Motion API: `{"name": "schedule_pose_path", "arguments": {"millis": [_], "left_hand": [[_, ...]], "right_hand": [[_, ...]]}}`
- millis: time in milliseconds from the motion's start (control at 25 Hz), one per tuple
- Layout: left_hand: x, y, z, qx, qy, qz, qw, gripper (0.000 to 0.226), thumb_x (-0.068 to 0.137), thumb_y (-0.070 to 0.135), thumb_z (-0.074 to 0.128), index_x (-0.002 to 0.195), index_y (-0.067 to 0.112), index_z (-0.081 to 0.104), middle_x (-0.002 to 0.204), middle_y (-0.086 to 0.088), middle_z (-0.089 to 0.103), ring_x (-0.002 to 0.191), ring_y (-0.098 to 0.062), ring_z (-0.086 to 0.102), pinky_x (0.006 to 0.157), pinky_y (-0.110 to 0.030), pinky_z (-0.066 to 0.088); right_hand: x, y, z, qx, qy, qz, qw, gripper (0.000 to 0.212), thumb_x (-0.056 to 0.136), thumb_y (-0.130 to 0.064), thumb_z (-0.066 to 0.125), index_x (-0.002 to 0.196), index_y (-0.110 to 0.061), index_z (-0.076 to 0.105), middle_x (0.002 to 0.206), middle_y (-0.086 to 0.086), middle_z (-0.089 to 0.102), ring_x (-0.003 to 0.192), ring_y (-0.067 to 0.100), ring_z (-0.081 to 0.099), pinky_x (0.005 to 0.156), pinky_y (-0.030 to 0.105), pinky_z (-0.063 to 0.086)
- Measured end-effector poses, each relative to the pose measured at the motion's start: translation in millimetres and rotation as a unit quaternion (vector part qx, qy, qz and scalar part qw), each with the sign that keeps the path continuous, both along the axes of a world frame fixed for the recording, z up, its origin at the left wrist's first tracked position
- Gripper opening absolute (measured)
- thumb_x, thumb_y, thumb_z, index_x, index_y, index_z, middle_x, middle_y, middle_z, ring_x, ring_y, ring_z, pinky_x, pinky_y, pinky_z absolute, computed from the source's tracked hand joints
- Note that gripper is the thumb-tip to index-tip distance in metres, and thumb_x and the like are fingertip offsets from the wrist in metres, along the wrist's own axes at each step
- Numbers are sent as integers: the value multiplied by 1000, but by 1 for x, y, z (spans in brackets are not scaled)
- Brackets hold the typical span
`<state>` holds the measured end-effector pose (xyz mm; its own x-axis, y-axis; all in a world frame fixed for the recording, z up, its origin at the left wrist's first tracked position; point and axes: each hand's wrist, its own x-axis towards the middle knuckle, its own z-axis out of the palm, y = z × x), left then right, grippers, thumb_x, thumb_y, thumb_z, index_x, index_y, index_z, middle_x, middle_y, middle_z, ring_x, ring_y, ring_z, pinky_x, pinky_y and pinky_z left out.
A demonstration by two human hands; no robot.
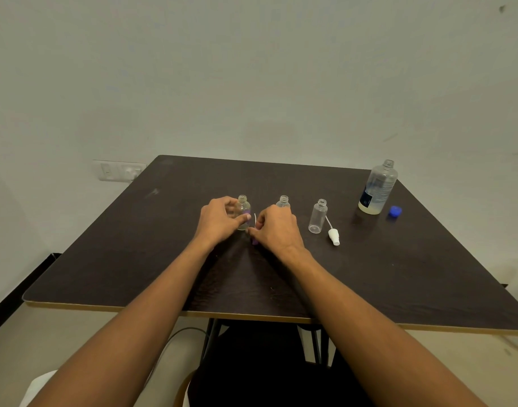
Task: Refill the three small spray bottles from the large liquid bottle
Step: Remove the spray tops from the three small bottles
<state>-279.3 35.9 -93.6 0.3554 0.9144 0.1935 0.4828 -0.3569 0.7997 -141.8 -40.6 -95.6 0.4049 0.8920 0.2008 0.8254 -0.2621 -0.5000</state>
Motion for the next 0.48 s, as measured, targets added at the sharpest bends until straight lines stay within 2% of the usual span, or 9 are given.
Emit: {"name": "schedule_pose_path", "arguments": {"millis": [200,480], "left_hand": [[-1,0,-5,-15,0,-5,1000,51,79,28,91,125,20,70,112,6,76,98,-6,72,97,-32,59],[-4,0,-6,-31,-8,-20,999,60,80,28,90,134,16,66,124,1,74,108,-11,72,98,-29,56]], "right_hand": [[0,1,-2,4,-8,-12,1000,29,81,-45,83,69,-21,73,66,-5,71,76,14,72,75,40,65],[-2,0,-2,5,-10,-18,1000,36,81,-52,81,65,-21,72,65,-5,70,75,16,72,72,41,65]]}}
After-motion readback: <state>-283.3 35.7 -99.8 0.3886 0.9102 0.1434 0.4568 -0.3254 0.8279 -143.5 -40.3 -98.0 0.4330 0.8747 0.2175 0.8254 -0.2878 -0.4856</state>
